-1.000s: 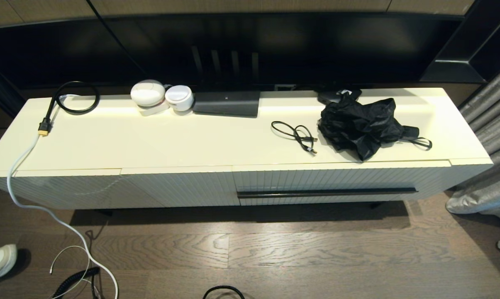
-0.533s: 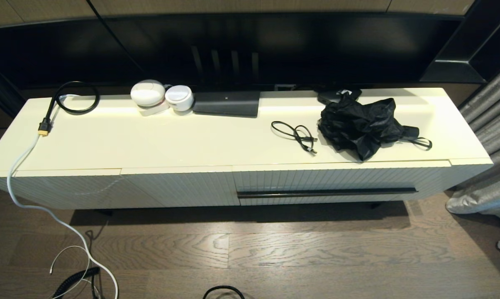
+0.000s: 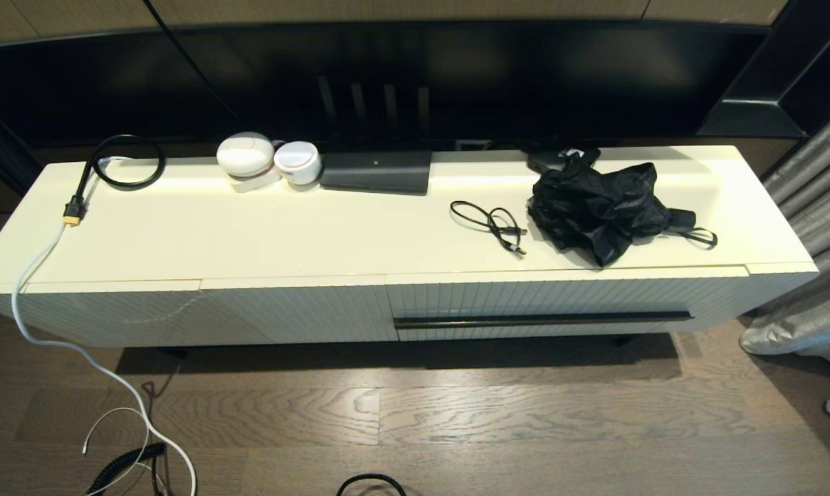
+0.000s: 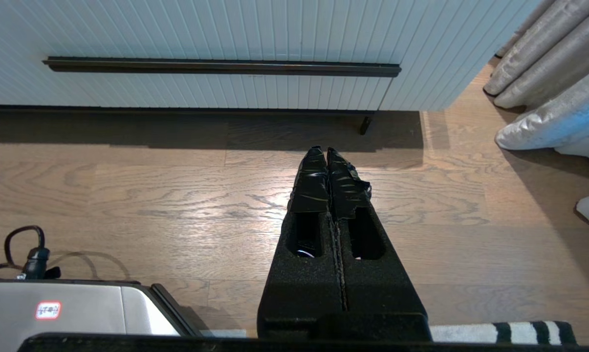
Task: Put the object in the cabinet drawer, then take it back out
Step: Open the drawer
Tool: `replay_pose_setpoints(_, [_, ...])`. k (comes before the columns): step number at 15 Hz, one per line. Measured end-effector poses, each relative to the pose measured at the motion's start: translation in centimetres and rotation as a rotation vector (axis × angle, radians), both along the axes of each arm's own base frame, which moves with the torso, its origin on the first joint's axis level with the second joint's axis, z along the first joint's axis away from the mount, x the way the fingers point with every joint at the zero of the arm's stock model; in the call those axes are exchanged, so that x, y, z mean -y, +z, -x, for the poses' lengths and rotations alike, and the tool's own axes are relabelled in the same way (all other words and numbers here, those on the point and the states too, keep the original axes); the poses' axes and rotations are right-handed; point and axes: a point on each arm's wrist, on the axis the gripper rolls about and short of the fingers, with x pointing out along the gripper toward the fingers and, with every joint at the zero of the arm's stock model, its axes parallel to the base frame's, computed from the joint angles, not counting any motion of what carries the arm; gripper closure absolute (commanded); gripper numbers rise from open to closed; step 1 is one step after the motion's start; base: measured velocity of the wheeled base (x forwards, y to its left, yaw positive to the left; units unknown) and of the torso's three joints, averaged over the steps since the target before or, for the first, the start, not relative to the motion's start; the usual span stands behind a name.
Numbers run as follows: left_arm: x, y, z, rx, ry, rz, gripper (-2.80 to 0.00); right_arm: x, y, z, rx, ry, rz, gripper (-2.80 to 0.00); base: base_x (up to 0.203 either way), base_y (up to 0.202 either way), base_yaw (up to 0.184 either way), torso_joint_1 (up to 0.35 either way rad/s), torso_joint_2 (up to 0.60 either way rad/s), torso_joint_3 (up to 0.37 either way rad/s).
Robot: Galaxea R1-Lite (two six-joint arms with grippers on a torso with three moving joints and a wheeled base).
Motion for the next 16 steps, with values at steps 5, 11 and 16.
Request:
replay_pose_setpoints(5, [0.0, 0.0, 0.0, 0.000, 0.000, 0.000, 0.00, 0.0, 1.1, 0.4, 0.022, -0.007, 0.040, 0.00, 0.000, 0.000, 0.000, 0.000, 0.00, 0.000])
replay_pose_setpoints(11, [0.0, 0.0, 0.0, 0.000, 0.000, 0.000, 0.00, 0.0, 9.9, 1.4, 0.023, 0.008, 0.112, 0.00, 0.000, 0.000, 0.000, 0.000, 0.00, 0.000])
replay_pose_setpoints(16, [0.0, 0.0, 0.0, 0.000, 0.000, 0.000, 0.00, -0.1, 16.5, -3.5, -0.103, 0.073, 0.372, 0.00, 0.000, 0.000, 0.000, 0.000, 0.00, 0.000])
